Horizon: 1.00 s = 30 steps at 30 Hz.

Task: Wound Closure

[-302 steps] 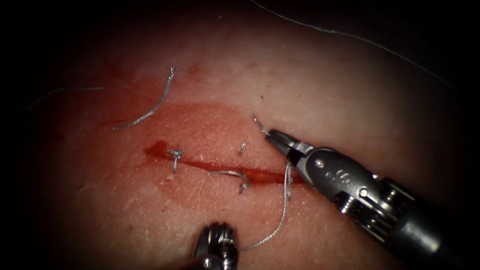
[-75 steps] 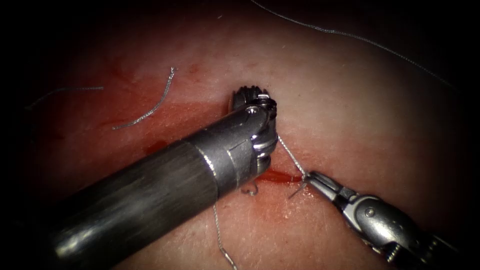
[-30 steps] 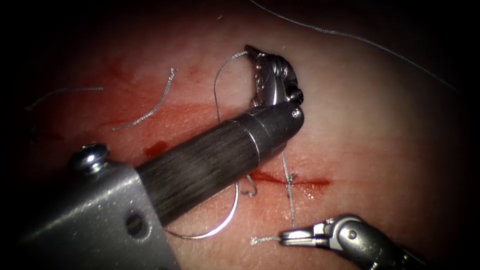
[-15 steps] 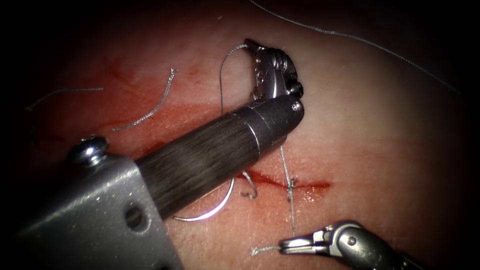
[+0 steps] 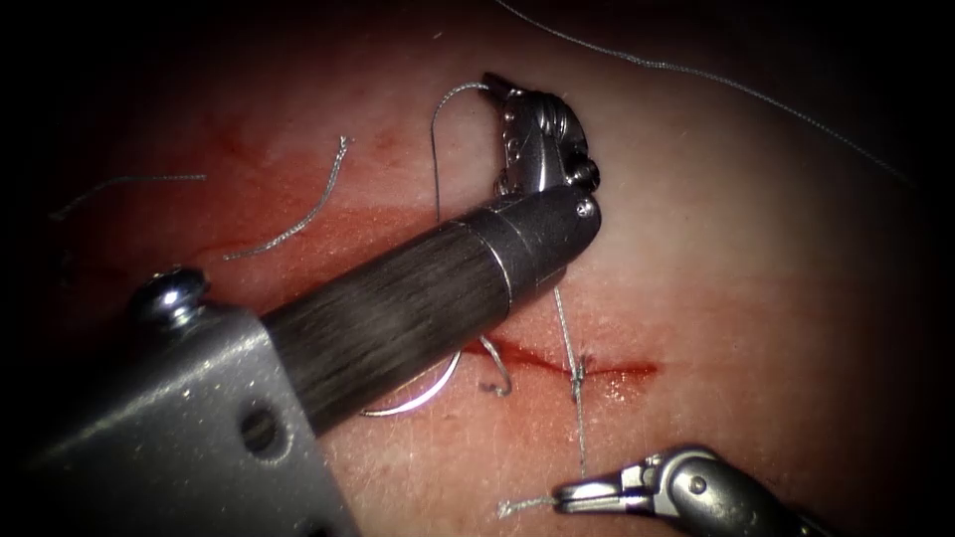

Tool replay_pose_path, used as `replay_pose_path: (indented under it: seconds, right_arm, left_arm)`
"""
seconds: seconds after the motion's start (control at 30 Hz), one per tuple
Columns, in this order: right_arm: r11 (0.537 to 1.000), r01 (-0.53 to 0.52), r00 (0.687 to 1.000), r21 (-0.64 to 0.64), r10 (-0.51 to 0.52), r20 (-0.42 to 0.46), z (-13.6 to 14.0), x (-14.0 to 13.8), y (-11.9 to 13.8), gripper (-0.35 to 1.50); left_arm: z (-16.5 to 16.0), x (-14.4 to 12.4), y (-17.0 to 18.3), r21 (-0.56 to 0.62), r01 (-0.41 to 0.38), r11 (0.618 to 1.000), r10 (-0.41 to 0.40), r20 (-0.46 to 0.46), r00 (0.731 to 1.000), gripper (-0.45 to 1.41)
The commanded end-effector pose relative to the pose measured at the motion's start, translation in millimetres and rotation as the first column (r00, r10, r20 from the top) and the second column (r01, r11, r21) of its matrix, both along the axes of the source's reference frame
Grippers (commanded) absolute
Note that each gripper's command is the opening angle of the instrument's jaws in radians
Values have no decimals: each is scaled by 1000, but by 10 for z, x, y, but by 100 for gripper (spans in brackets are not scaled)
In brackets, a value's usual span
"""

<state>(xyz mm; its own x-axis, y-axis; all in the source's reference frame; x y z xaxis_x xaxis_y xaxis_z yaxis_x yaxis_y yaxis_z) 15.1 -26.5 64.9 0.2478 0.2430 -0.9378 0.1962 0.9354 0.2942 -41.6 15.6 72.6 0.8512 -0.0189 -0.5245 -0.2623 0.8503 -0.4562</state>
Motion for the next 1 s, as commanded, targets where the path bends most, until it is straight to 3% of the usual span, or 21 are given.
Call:
replay_pose_path:
  seconds: [0.03,0.13,0.17,0.2,0.23,0.43,0.5,0.53,0.7,0.83,0.87,0.9,0.93,1.0]
  right_arm:
    - [1000,-25,1000,-11,25,3,-3,2,12,-35]
    - [992,-104,995,-69,104,-2,-4,-3,11,-35]
    - [989,-124,992,-80,124,0,-3,-5,11,11]
    - [986,-137,990,-95,138,2,-3,-8,11,27]
    - [982,-158,987,-105,159,5,-4,-15,12,56]
    - [951,-287,958,-118,284,-39,-16,-48,36,76]
    - [939,-319,948,-130,316,-44,-19,-57,43,76]
    - [929,-343,939,-142,339,-52,-20,-63,47,78]
    - [888,-431,902,-159,425,-71,-27,-80,66,79]
    - [855,-491,871,-165,487,-70,-28,-83,72,91]
    - [848,-503,864,-167,499,-67,-28,-82,72,93]
    - [848,-503,864,-167,499,-67,-28,-81,71,93]
    - [846,-507,862,-167,503,-68,-28,-78,71,93]
    - [842,-513,858,-167,508,-72,-27,-75,71,91]
  left_arm:
    - [-7,-4,12,-3,0,1000,0,0,1000,-45]
    - [-10,-2,10,7,10,1000,-10,13,1000,-45]
    - [-14,-2,8,19,12,1000,-13,16,1000,-45]
    - [-16,-2,7,27,18,999,-19,23,1000,-45]
    - [-27,-1,5,56,36,998,-39,54,998,-45]
    - [-47,-11,1,131,48,990,-70,175,982,-45]
    - [-48,-12,-3,155,36,987,-68,200,977,-1]
    - [-50,-12,-6,187,29,982,-71,221,973,7]
    - [-61,-5,-20,355,50,933,-156,276,949,-32]
    - [-64,3,-35,382,11,924,-151,338,929,19]
    - [-65,4,-36,384,5,923,-148,343,928,19]
    - [-66,6,-39,387,-4,922,-142,347,927,39]
    - [-67,10,-43,395,-22,918,-133,360,923,76]
    - [-69,15,-45,400,-55,915,-116,392,913,84]
